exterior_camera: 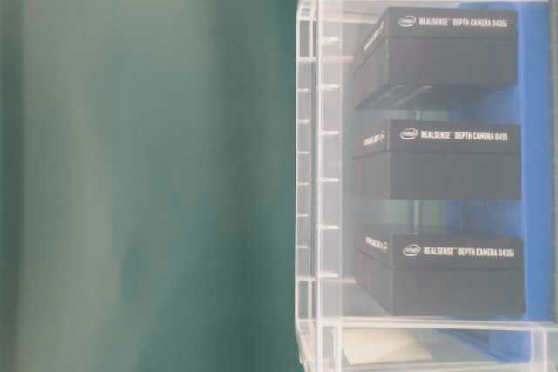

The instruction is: Take the box out of the case with both arms.

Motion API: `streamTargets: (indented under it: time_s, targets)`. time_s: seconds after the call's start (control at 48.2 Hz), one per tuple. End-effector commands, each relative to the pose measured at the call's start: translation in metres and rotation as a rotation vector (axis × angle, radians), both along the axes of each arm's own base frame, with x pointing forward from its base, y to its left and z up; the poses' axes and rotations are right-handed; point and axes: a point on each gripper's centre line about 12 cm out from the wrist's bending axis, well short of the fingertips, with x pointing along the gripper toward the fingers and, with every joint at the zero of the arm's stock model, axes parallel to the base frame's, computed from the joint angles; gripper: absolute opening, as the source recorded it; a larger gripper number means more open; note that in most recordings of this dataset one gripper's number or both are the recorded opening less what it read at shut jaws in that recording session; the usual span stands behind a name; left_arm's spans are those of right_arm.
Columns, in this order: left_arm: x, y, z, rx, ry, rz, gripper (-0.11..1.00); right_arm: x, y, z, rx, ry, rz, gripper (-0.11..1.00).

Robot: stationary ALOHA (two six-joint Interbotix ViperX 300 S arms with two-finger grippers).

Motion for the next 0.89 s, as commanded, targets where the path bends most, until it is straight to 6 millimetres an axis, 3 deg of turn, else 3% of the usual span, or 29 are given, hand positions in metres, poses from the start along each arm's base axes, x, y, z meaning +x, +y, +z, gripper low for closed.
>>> streamTargets:
  time_s: [0.0,0.311,0.435,0.643,0.871]
  targets:
    - [0.0,0.0,0.029,-0.001,-0.028,0.002,0.02,-0.001,0.0,0.035,0.014,-0.032,-0.001,0.01]
    - [0.0,0.001,0.107,-0.003,0.047,0.011,0.02,-0.003,-0.001,0.111,0.029,0.011,-0.003,0.01]
    - [0.001,0.002,0.119,-0.002,0.09,0.014,0.02,-0.001,-0.001,0.127,0.029,0.021,-0.003,0.01]
    - [0.004,0.002,0.114,-0.012,0.196,0.017,0.02,0.0,-0.001,0.114,0.042,0.159,-0.006,0.01]
    - [0.007,0.003,0.091,-0.103,0.492,0.04,0.02,-0.007,-0.001,0.076,0.189,0.564,-0.063,0.01]
